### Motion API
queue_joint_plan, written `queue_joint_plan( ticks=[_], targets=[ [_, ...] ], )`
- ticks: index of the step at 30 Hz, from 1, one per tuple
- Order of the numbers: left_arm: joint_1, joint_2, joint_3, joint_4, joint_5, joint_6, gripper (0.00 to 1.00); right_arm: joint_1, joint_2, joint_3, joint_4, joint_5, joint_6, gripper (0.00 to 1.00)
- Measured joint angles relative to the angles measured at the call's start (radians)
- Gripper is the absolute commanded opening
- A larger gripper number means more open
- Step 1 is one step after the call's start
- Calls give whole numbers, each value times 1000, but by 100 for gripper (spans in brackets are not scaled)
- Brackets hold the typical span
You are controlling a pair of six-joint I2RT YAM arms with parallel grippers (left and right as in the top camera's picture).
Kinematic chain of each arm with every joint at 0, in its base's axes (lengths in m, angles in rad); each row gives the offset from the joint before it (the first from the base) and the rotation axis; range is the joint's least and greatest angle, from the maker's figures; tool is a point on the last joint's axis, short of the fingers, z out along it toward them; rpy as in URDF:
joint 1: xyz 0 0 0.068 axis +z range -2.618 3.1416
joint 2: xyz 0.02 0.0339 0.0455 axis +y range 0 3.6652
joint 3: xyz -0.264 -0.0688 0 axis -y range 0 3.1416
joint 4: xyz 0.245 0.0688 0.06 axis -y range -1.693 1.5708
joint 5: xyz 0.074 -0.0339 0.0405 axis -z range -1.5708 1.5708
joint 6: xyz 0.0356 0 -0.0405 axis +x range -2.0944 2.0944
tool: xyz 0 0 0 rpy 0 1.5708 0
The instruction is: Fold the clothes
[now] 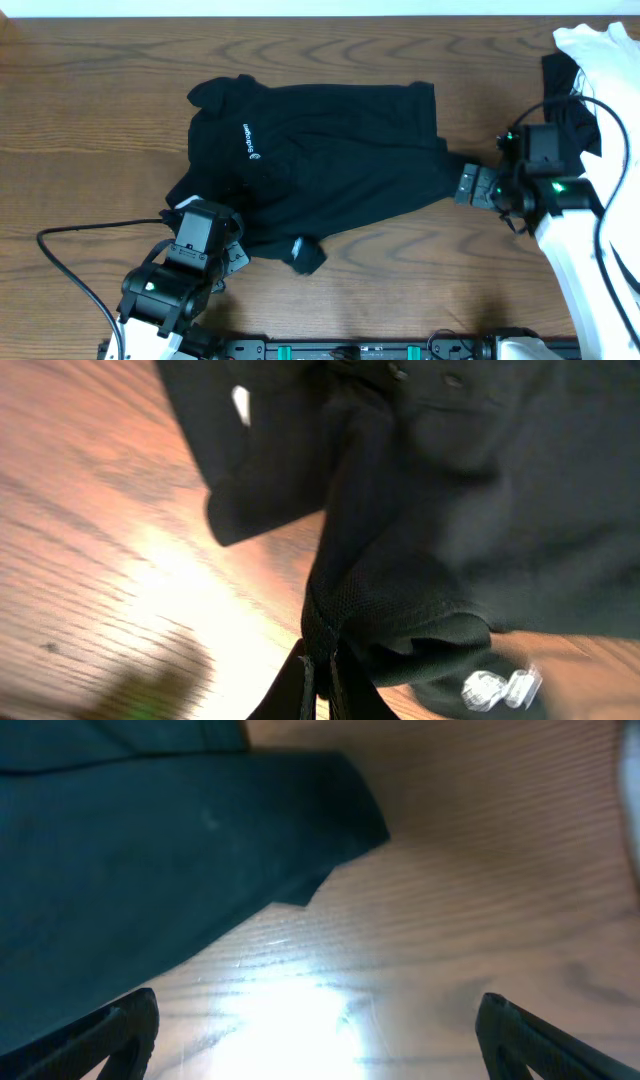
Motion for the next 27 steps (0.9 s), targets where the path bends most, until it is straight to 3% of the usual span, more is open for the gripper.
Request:
queue_joint_plan(
  ticks=[11,27],
  targets=[
    [34,25,0,-16,-87,13,6,0,340,0,106,-29,0,98],
    [44,32,0,-35,-208,16,6,0,361,-1,181,-50,60,95]
  ],
)
